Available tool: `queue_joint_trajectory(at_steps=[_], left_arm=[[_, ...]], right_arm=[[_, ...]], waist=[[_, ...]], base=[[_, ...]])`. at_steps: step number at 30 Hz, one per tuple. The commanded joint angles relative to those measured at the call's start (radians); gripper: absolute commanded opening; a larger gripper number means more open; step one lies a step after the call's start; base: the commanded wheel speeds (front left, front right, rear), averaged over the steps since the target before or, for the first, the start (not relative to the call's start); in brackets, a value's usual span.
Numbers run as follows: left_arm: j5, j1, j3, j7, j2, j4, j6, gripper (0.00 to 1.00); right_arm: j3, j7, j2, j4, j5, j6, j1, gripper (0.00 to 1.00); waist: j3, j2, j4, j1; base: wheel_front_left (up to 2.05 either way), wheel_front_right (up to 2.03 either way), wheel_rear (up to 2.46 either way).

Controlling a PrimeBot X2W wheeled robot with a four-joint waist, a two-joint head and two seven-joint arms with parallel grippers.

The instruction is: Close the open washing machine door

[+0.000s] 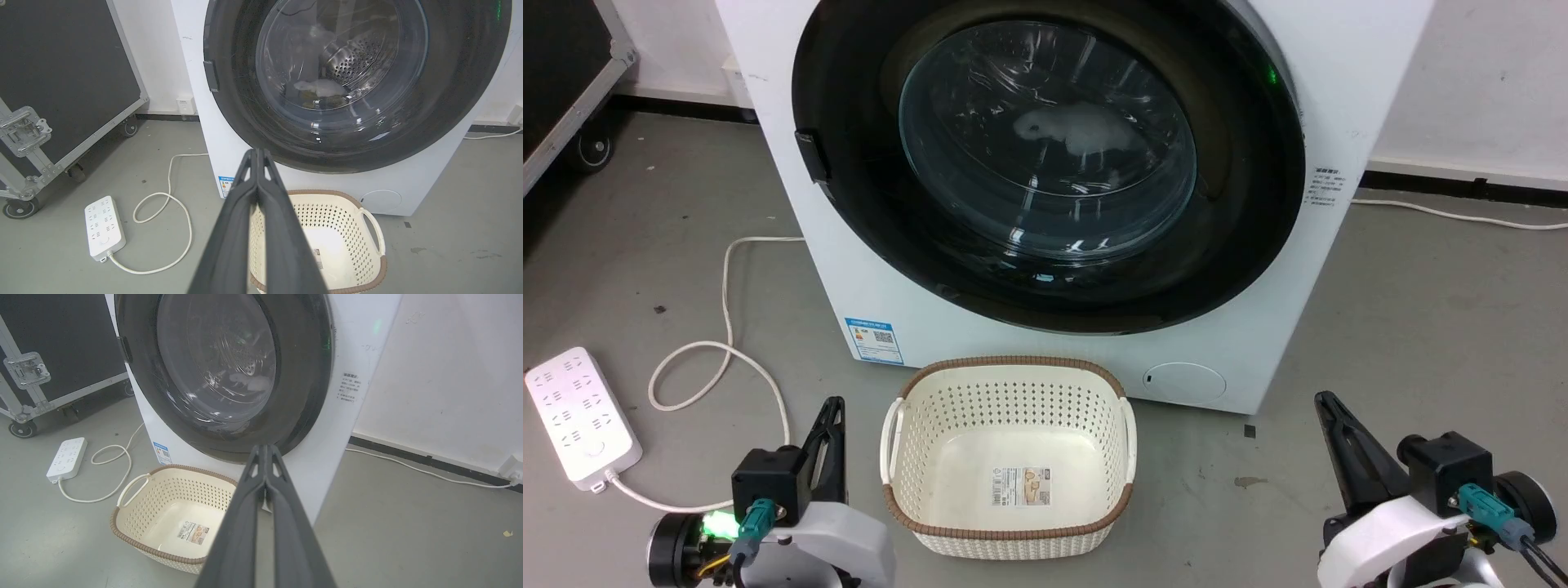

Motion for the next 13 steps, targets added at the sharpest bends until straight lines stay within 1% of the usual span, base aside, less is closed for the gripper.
queue_joint_trajectory(at_steps=[1, 13], left_arm=[[0.003, 0.014, 0.003, 0.0, -0.001, -0.005, -0.004, 0.0], [0.003, 0.014, 0.003, 0.0, -0.001, -0.005, -0.004, 0.0]], right_arm=[[0.001, 0.001, -0.002, -0.006, -0.008, -0.001, 0.019, 0.0], [0.001, 0.001, -0.002, -0.006, -0.008, -0.001, 0.019, 0.0]], waist=[[0.0, 0.0, 0.0, 0.0], [0.0, 0.0, 0.0, 0.0]], base=[[0.0, 0.0, 0.0], [0.0, 0.0, 0.0]])
